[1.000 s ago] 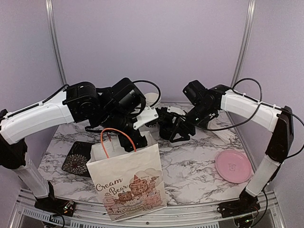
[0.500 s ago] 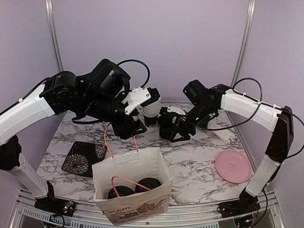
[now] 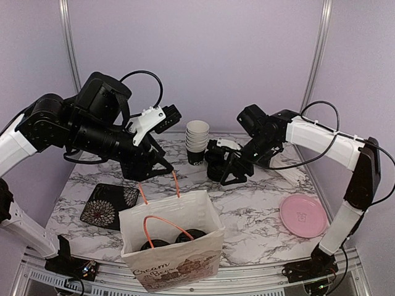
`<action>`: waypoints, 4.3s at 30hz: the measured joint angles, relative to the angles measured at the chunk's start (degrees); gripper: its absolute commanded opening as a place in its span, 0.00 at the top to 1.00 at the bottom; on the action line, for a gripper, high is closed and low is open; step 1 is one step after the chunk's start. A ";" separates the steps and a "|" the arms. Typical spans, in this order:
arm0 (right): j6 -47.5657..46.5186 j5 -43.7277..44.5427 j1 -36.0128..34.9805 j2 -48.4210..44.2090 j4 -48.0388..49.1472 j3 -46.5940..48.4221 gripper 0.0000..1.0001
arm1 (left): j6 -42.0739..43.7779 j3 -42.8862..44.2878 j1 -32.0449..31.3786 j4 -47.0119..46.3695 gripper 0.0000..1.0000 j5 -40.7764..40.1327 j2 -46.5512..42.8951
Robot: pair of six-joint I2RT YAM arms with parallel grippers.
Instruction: Pack the takeout coffee
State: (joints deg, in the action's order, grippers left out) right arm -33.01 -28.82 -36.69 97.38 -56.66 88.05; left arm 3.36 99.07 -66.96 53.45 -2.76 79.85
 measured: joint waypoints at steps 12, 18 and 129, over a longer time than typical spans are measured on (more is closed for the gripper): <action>-0.02 0.28 0.04 0.46 -0.46 0.66 0.36 | -4.96 -2.82 0.33 3.06 1.00 0.61 -2.47; 0.00 0.70 3.06 1.49 -0.50 2.29 0.36 | -0.28 3.76 1.25 2.25 1.00 -4.20 3.74; 25.33 -5.46 42.01 8.66 22.01 -10.99 0.41 | 9.81 -5.38 18.80 -8.50 0.58 -24.74 5.73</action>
State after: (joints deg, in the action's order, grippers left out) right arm -7.68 -34.28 5.32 106.04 -34.65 77.06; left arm 13.17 93.69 -48.16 44.95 -27.51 85.58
